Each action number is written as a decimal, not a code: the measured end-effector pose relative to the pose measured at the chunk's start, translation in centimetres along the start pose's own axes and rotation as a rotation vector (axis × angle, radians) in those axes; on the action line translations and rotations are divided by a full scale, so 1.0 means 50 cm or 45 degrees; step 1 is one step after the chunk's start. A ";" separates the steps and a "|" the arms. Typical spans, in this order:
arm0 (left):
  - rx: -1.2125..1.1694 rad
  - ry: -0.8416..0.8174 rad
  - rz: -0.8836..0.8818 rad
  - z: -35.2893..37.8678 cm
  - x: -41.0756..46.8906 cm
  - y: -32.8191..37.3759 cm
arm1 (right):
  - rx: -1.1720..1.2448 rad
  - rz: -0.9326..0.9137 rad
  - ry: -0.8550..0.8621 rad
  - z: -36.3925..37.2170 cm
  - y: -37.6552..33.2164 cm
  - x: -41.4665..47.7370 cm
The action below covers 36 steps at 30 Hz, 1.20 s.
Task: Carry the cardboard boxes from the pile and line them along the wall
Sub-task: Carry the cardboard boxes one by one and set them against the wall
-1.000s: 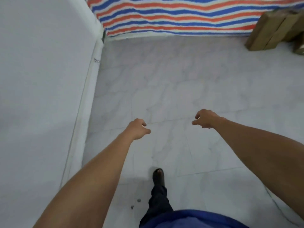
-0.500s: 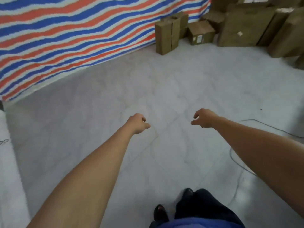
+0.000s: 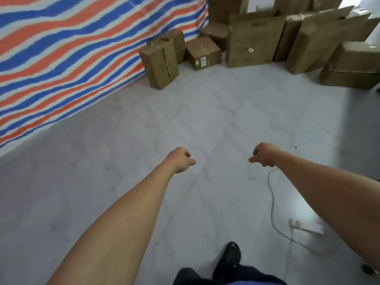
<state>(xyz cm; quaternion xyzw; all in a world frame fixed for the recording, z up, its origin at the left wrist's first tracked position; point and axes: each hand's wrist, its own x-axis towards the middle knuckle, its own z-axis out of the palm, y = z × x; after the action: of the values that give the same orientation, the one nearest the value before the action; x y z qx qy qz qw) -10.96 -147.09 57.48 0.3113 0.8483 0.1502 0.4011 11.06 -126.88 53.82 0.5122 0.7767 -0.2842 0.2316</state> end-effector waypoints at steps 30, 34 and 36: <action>-0.033 0.047 -0.076 -0.799 1.246 0.462 | 0.175 -0.072 0.068 -0.917 -0.572 1.187; -0.061 -0.013 -0.204 -0.892 1.433 0.517 | 0.111 -0.100 -0.016 -1.033 -0.666 1.396; -0.097 0.005 -0.212 -0.953 1.523 0.550 | 0.083 -0.118 -0.034 -1.105 -0.727 1.487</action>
<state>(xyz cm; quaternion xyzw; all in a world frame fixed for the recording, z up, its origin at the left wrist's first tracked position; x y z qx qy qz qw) -73.53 -77.01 56.82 0.2241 0.8658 0.1491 0.4219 -53.80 -51.43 53.26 0.4791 0.7868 -0.3266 0.2117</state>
